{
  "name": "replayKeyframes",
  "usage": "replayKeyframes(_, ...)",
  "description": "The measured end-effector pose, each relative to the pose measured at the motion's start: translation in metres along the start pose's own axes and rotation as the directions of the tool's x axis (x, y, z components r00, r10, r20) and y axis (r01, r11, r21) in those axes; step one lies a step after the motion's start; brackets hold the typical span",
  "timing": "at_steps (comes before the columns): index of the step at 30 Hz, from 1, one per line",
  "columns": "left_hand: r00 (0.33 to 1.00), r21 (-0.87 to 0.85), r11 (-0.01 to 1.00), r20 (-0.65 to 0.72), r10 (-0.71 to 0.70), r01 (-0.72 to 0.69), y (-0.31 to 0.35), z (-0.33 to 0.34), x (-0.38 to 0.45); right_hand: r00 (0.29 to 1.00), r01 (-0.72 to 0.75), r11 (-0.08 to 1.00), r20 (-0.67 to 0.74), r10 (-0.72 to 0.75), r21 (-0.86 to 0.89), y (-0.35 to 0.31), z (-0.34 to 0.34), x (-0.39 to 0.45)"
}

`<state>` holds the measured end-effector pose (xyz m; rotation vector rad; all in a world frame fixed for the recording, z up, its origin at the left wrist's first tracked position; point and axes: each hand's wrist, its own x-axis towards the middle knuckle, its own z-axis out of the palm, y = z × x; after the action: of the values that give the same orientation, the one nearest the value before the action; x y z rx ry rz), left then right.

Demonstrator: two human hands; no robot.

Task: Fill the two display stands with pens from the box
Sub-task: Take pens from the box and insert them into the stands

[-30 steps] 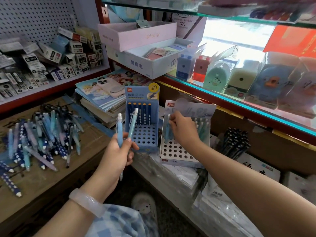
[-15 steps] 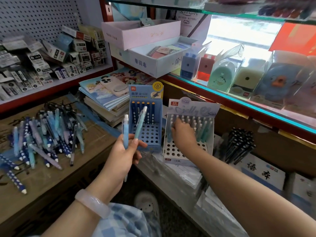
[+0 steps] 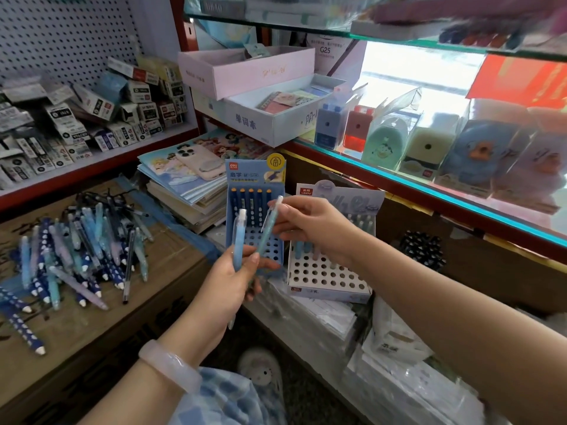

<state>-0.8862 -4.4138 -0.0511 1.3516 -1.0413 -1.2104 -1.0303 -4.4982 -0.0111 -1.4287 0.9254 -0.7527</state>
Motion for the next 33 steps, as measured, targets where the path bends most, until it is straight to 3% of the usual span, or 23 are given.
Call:
replayKeyframes(5, 0.987, -0.303, 0.942, 0.113, -0.118, 0.148, 0.013, 0.005, 0.000, 0.986, -0.049, 0.978, 0.164, 0.015, 0.203, -0.005, -0.016, -0.001)
replayKeyframes(9, 0.980, -0.271, 0.945, 0.125, -0.155, 0.184, 0.020, 0.010, 0.003, 0.994, -0.004, 0.980, 0.107, -0.018, 0.200, -0.008, -0.026, -0.003)
replayKeyframes(12, 0.986, -0.070, 0.984, 0.030, -0.165, 0.167, 0.017, 0.014, 0.006, 0.999, 0.022, 0.997, -0.043, -0.019, 0.072, -0.014, -0.037, -0.006)
replayKeyframes(15, 0.988, 0.072, 0.986, -0.048, -0.146, 0.149, 0.009, 0.016, 0.007, 0.965, 0.013, 0.979, -0.255, -0.067, -0.206, -0.018, -0.058, -0.009)
replayKeyframes(21, 0.978, 0.107, 0.974, -0.085, -0.190, 0.199, 0.004, 0.026, 0.011, 0.910, -0.127, 0.777, -0.383, -0.156, -0.616, -0.001, -0.108, -0.021)
replayKeyframes(24, 0.974, 0.145, 0.967, -0.118, -0.195, 0.212, 0.001, 0.031, 0.014, 0.887, -0.213, 0.715, -0.438, -0.144, -0.666, 0.020, -0.117, -0.027)
replayKeyframes(33, 0.975, 0.037, 0.978, -0.090, -0.202, 0.206, 0.000, 0.029, 0.009, 0.839, -0.289, 0.726, -0.531, -0.123, -0.624, 0.059, -0.106, -0.025)
